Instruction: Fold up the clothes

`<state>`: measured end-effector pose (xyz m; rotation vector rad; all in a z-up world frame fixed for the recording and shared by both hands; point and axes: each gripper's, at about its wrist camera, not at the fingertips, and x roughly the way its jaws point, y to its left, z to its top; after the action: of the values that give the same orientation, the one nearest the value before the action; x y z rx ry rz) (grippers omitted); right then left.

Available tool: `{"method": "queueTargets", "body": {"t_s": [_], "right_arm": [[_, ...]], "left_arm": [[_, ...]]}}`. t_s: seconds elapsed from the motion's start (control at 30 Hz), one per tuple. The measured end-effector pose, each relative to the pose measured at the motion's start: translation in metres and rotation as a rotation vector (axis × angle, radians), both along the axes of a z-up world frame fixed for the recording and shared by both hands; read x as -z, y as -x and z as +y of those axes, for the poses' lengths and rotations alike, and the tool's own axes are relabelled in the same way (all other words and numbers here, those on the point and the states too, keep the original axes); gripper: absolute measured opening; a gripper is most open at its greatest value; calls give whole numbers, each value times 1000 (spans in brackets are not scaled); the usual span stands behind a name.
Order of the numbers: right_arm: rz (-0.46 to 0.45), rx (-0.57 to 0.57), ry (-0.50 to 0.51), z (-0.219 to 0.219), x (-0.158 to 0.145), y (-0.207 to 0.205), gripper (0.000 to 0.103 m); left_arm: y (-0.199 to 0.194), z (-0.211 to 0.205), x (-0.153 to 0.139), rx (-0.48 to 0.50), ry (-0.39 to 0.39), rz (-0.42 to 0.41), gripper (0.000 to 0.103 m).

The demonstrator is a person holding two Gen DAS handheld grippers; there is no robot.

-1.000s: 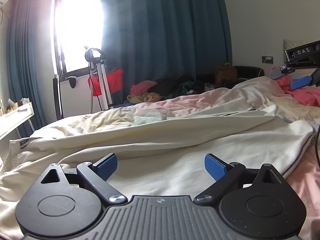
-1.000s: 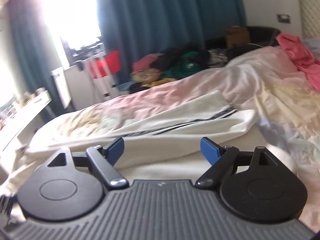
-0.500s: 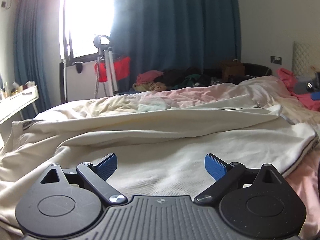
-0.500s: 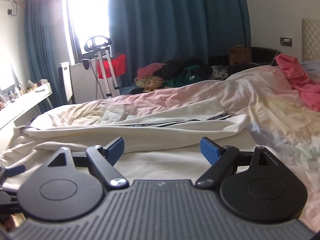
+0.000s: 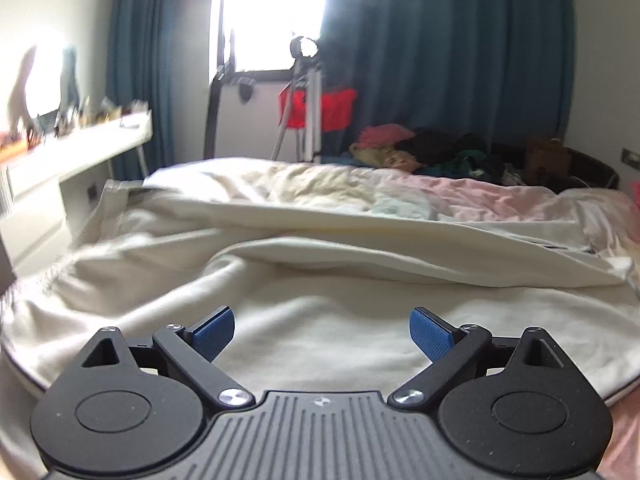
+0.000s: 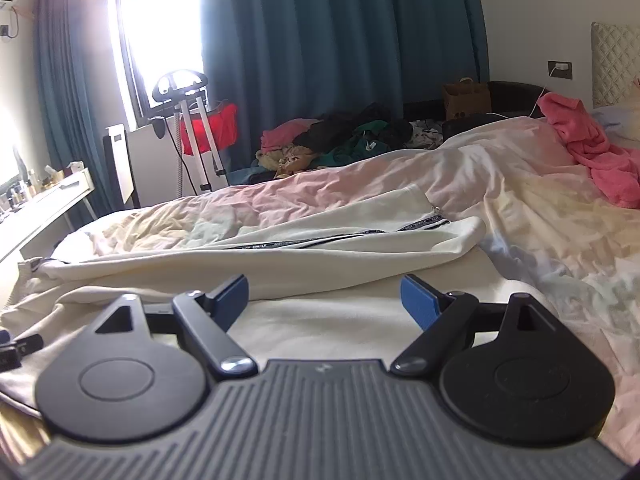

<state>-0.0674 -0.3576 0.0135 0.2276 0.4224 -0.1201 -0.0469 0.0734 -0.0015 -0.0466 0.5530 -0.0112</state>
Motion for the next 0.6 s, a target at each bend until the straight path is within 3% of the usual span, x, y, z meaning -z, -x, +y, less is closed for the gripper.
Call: {"method": "queueTargets", "body": {"t_s": [0.13, 0.33, 0.43, 0.6], "right_arm": [[28, 11, -24, -4, 5, -3, 85], [62, 73, -99, -22, 13, -7, 85], [58, 171, -163, -43, 17, -6, 85], [81, 301, -366, -92, 34, -1, 85]], "left_arm": [[-7, 46, -2, -95, 105, 119, 96], [-13, 140, -7, -301, 194, 225, 96], [-12, 193, -13, -421, 306, 252, 95], [5, 261, -11, -613, 465, 207, 95]]}}
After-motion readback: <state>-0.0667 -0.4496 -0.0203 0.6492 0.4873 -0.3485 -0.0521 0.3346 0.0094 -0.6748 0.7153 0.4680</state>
